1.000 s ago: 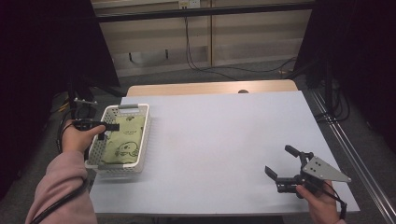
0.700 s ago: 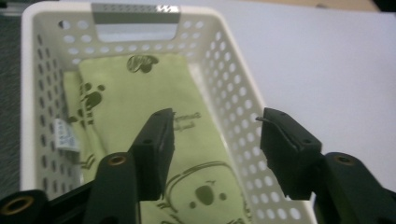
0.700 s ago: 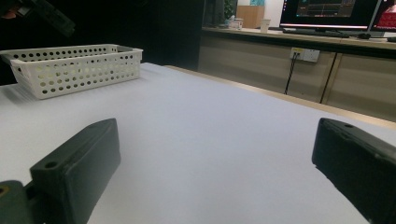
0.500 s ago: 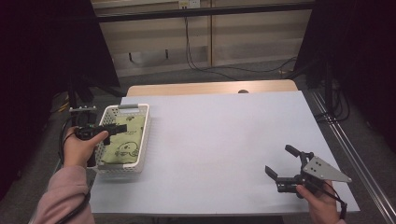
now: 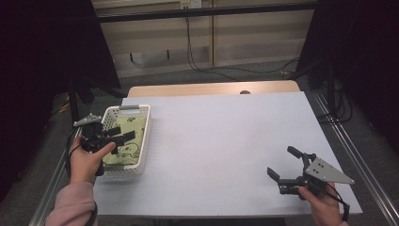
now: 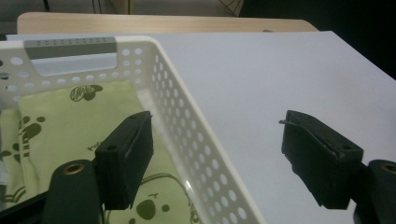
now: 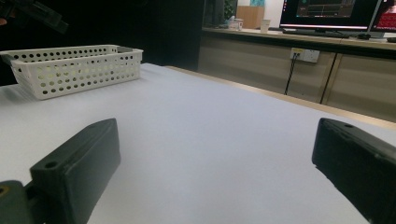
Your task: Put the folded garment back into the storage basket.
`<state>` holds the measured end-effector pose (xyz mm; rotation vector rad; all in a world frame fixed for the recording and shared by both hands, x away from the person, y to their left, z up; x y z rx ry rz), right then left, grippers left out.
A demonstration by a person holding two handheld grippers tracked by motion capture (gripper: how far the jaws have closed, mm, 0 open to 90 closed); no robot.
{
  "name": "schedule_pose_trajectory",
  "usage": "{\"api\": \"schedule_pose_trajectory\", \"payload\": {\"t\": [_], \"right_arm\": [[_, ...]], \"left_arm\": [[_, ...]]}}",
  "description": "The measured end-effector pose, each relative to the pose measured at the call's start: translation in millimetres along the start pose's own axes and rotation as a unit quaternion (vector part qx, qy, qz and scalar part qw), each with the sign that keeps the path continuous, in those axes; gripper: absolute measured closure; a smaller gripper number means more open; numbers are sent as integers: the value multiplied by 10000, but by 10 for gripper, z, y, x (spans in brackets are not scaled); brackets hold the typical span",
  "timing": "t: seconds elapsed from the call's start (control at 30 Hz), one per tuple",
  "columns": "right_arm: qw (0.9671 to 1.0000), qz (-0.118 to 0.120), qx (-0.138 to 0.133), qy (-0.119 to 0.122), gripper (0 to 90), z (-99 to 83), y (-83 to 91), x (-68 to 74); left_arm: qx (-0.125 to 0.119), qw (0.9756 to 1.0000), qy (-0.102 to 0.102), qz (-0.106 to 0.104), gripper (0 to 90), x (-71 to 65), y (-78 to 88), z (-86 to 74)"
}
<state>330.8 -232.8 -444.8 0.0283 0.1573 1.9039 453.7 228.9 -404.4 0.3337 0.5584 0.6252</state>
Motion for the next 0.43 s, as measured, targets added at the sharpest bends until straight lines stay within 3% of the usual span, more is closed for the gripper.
{"api": "schedule_pose_trajectory", "payload": {"t": [0.07, 0.1, 0.13, 0.17, 0.3, 0.37, 0.43], "right_arm": [[10000, 14, 0, 10, 8, -3, -2, 1], [10000, 15, 9, -1, 8, -4, -2, 2], [10000, 21, -14, 19, 8, 1, -3, 2], [10000, 32, -28, 14, 8, 4, -2, 5], [10000, 13, 1, -3, 8, -1, -1, 1], [10000, 38, -24, 19, 8, 2, -4, 5], [10000, 28, -21, 22, 8, 2, -3, 3]], "left_arm": [[-32, 10000, 3, -51, 240, -48, -15, -32], [-81, 9999, -110, -16, 239, -50, -15, -34], [-92, 9999, -23, -83, 237, -92, -24, -64], [-197, 9997, -87, -81, 234, -105, -31, -62], [-215, 9995, -188, -159, 217, -175, -58, -160], [-372, 9987, -274, -199, 203, -215, -71, -171], [-409, 9986, -213, -246, 198, -258, -78, -209]]}}
Point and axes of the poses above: each handheld gripper's, and its own axes: y roughly backward along the jaws, z roughly out of its top, x roughly to its left, the point moved 10 cm from there along -y, roughly forward along the jaws, and after that the axes turned 15 degrees about -z, right-handed, at the moved point
